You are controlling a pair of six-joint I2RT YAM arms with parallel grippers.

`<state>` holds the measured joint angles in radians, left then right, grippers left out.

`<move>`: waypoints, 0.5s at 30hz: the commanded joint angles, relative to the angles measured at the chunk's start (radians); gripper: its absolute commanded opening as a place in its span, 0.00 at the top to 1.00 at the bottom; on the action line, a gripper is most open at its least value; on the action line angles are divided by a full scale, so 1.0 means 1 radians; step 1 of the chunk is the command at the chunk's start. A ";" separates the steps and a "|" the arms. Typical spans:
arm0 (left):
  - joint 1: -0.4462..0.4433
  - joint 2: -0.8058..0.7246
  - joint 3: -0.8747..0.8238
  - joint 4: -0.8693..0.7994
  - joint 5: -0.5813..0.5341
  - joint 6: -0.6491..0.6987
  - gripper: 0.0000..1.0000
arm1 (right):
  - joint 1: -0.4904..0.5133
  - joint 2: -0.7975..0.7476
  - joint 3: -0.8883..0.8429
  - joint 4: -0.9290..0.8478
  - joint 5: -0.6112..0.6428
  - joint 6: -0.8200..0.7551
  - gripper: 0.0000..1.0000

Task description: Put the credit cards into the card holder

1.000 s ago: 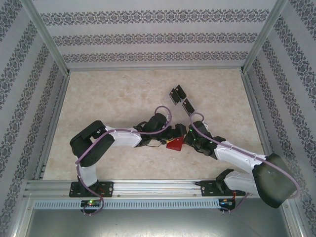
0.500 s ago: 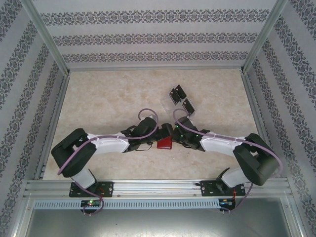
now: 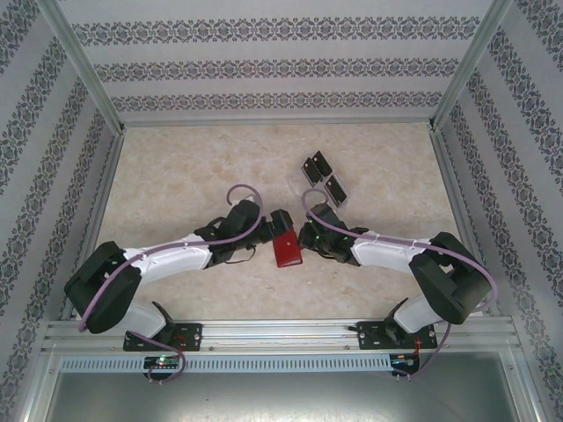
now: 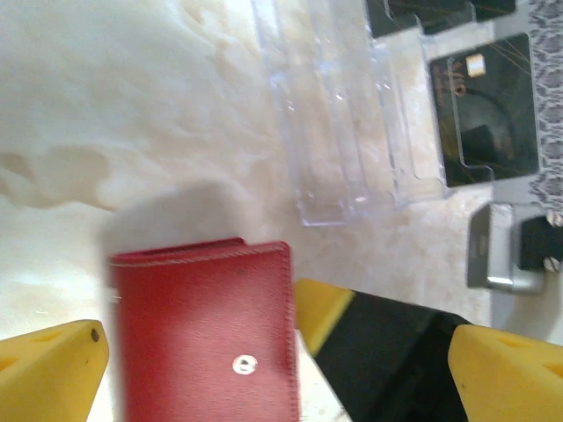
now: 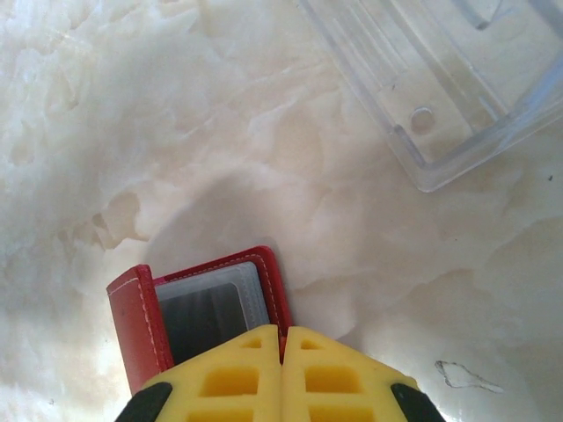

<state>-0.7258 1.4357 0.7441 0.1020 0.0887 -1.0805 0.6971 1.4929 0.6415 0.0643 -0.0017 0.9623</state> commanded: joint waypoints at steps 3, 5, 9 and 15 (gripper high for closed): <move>0.098 -0.068 0.108 -0.333 -0.020 0.240 0.00 | -0.009 -0.026 -0.008 0.002 -0.003 -0.020 1.00; 0.131 -0.062 0.135 -0.427 0.003 0.321 0.00 | -0.011 -0.028 -0.008 -0.002 -0.005 -0.022 1.00; 0.154 0.005 0.196 -0.553 0.103 0.508 0.00 | -0.018 -0.031 -0.006 -0.007 -0.013 -0.027 1.00; 0.150 0.066 0.202 -0.554 0.195 0.562 0.00 | -0.028 -0.045 -0.011 -0.019 -0.023 -0.040 1.00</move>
<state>-0.5739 1.4948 0.9447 -0.3882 0.2214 -0.6060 0.6819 1.4757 0.6403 0.0563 -0.0143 0.9436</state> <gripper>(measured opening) 0.998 0.066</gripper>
